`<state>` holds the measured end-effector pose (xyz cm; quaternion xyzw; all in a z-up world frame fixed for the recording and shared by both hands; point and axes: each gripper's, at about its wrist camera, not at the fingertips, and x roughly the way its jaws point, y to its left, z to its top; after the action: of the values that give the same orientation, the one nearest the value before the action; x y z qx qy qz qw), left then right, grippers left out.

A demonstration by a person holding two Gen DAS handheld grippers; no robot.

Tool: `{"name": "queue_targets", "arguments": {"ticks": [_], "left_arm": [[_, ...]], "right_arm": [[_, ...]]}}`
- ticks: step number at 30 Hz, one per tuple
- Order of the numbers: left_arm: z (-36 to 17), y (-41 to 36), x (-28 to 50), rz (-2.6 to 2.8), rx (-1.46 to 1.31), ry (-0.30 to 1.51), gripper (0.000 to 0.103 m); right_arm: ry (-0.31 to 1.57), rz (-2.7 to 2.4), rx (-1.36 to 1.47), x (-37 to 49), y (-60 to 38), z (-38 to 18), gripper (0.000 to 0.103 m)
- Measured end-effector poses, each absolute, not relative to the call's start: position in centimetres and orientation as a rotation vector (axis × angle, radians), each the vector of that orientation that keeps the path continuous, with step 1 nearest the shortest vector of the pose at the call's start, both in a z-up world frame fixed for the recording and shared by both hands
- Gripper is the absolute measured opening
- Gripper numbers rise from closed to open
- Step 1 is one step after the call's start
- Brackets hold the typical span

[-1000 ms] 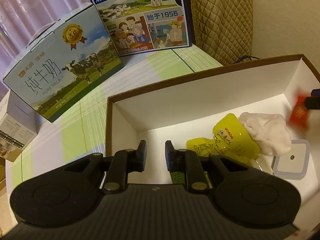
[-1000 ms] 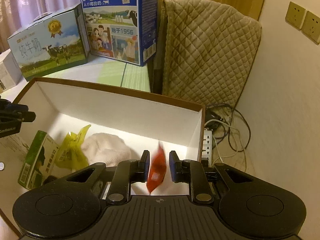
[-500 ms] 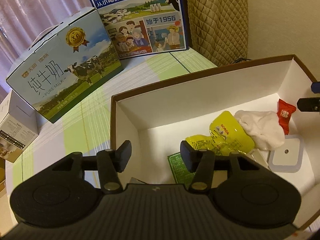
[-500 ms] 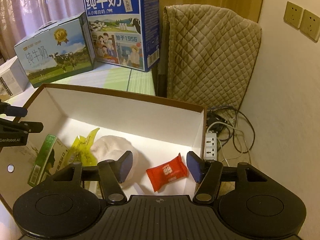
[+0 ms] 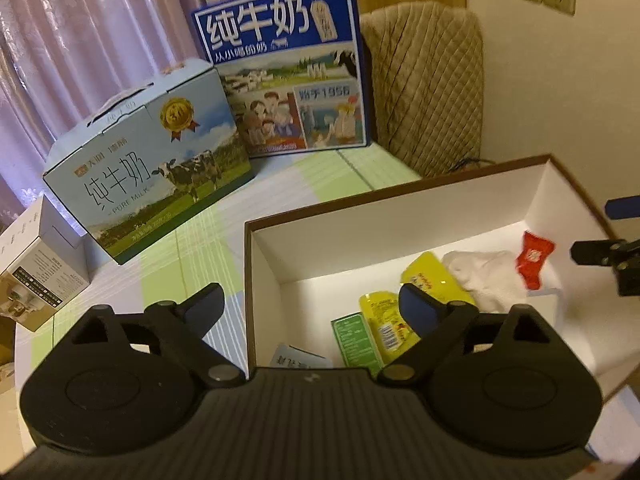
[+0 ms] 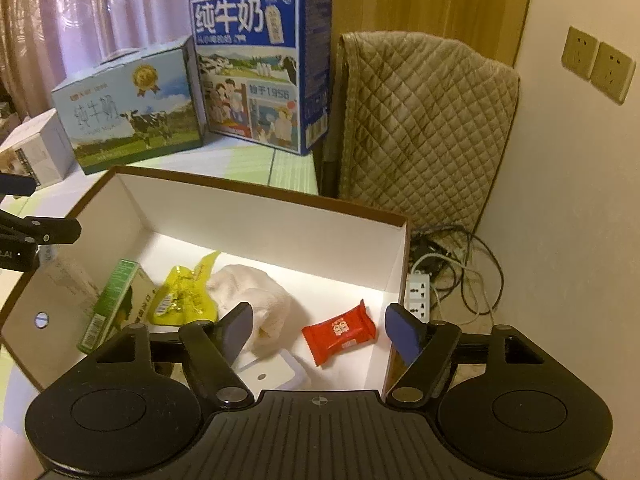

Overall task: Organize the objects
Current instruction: 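Withdraw both tools from the box toward the white tube and bottle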

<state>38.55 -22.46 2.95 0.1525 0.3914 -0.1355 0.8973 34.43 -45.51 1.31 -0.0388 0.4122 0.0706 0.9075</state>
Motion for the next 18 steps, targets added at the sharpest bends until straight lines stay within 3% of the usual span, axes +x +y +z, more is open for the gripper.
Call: {"name": "queue_targets", "arguments": {"ticks": [18], "left_arm": [[7.6, -15.8, 31.9, -0.293, 0.252, 0.762, 0.096]], "right_arm": [[0.752, 0.221, -0.032, 27.4, -44.4, 6.1, 0.072]]}}
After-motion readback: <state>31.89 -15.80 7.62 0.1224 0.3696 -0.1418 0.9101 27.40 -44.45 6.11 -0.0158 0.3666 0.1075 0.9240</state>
